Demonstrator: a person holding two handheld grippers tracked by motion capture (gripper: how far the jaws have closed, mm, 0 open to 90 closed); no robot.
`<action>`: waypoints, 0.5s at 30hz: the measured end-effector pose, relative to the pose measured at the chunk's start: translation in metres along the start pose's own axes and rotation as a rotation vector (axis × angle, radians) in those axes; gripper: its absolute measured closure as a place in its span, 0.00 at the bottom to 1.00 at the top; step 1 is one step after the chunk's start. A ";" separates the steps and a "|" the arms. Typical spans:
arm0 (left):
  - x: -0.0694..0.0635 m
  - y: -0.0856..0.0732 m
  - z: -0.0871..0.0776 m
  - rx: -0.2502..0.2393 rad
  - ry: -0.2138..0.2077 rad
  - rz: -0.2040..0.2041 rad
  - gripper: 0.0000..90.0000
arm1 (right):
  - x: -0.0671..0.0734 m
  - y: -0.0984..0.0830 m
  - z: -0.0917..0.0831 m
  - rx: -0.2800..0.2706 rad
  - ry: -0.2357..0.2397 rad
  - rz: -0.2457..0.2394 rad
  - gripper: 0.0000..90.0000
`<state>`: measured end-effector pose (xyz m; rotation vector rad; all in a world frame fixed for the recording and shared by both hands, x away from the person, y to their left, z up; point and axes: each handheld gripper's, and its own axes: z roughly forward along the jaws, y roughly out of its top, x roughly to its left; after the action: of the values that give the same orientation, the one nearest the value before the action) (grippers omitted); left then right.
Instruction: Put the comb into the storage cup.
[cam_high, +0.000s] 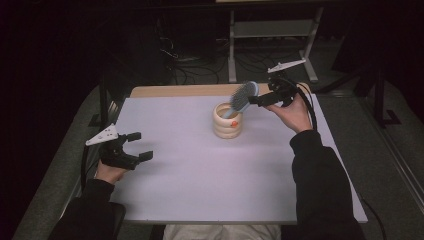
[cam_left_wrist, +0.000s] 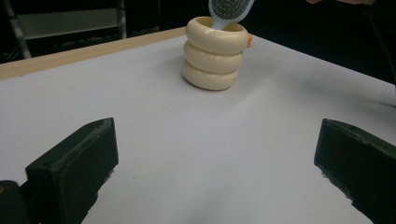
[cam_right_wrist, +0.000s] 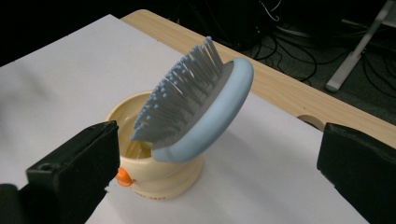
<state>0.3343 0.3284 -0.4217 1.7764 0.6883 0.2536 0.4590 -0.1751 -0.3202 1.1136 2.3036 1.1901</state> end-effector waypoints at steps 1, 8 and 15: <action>0.000 0.000 0.000 0.003 0.001 0.001 0.00 | 0.000 -0.001 -0.002 -0.001 0.001 -0.005 0.00; 0.000 -0.001 0.000 0.005 0.003 0.001 0.00 | -0.001 -0.011 -0.015 -0.028 0.005 -0.005 0.00; 0.000 -0.001 0.000 0.008 0.004 -0.004 0.00 | -0.003 -0.020 -0.027 -0.042 0.000 -0.007 0.00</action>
<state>0.3338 0.3280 -0.4228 1.7823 0.6960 0.2524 0.4353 -0.1992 -0.3201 1.0905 2.2703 1.2300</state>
